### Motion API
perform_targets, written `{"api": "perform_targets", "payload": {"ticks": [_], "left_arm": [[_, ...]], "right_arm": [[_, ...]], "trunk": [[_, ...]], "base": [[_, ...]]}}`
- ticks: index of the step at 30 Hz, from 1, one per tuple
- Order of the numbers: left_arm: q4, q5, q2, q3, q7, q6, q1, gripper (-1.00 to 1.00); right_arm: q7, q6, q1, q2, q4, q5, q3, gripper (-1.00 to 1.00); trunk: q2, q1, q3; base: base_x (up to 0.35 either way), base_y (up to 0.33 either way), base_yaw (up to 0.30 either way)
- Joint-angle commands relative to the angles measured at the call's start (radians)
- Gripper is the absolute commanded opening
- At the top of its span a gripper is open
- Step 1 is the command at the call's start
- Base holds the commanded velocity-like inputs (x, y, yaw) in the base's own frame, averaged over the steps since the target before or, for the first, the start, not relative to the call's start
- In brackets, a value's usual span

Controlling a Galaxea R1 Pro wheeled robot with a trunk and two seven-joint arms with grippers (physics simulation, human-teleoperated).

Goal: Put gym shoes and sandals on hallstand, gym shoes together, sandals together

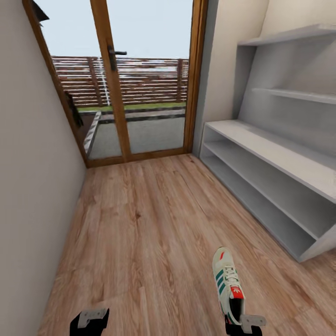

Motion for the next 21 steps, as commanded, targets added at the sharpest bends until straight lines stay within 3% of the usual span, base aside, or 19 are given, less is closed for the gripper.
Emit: {"api": "perform_targets", "payload": {"ticks": [1, 10, 21], "left_arm": [[0.0, -0.01, -0.001, 0.009, -0.007, -0.004, 0.0, 1.0], [0.0, -0.011, 0.001, 0.009, -0.007, -0.004, 0.0, 1.0], [0.017, -0.007, 0.003, 0.024, -0.003, -0.004, 0.0, 1.0]], "right_arm": [[-0.004, -0.002, -0.001, 0.0, 0.001, 0.005, 0.0, -1.0], [-0.003, -0.002, -0.001, 0.0, 0.003, 0.006, 0.001, -1.0], [-0.003, -0.003, -0.001, 0.001, 0.003, 0.005, 0.0, -1.0]], "trunk": [[0.0, 0.0, -0.001], [0.0, 0.0, -0.001], [0.0, 0.0, -0.001]], "base": [[0.338, 0.0, -0.265], [0.326, 0.05, -0.265], [0.057, 0.023, -0.265]]}}
